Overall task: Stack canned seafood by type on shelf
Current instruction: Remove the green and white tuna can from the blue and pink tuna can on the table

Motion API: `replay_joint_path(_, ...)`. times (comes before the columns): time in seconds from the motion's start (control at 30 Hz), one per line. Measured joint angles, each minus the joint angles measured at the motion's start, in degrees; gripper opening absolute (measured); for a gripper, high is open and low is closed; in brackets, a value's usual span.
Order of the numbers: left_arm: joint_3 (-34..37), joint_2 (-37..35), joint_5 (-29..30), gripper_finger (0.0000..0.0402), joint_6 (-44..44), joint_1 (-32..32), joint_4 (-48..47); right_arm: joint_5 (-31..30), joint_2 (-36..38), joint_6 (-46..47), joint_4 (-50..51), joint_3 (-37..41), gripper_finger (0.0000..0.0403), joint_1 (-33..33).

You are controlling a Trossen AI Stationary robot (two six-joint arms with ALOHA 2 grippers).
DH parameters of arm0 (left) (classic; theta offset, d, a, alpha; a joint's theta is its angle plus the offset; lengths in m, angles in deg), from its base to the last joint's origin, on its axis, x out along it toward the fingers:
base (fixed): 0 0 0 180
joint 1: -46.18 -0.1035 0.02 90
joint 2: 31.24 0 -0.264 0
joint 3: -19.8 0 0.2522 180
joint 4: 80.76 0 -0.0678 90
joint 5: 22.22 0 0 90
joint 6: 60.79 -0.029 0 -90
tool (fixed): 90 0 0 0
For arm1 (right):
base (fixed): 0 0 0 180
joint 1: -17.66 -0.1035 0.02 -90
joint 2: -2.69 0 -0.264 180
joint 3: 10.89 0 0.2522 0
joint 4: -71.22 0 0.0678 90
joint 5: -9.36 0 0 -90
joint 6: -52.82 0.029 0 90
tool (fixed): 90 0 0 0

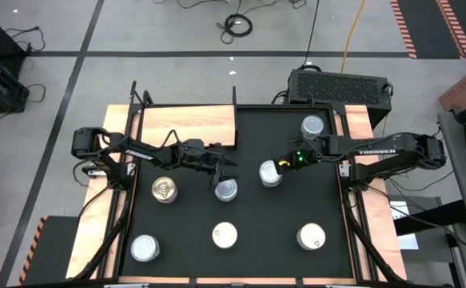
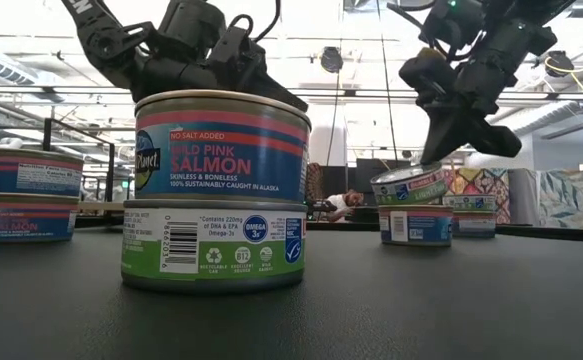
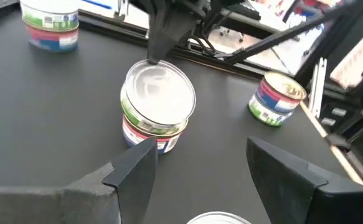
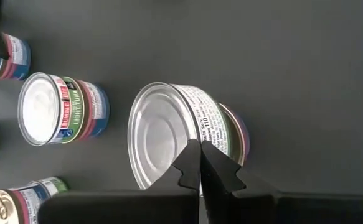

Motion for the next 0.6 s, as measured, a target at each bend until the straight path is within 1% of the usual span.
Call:
replay_joint_path(0.13, -3.5, 2.9, 0.6, 0.0247, 5.1, -1.7, -1.1, -0.4, 0.0, -0.2, 0.8, 0.0, 0.0001, 0.0)
replay_joint_path(0.43, -24.0, 17.2, 0.8, 0.0246, 5.4, -3.1, -20.6, -1.4, 0.0, -0.2, 0.6, -0.1, 0.0, 0.0)
replay_joint_path(0.5, -27.5, 19.7, 0.9, 0.0246, 5.4, -3.2, -23.4, -1.5, 0.0, -0.2, 0.6, -0.1, 0.0, 0.0)
replay_joint_path(0.6, -30.7, 22.0, 0.9, 0.0246, 5.9, -3.2, -25.2, -1.5, 0.0, -0.2, 0.6, -0.1, 0.0, -0.1)
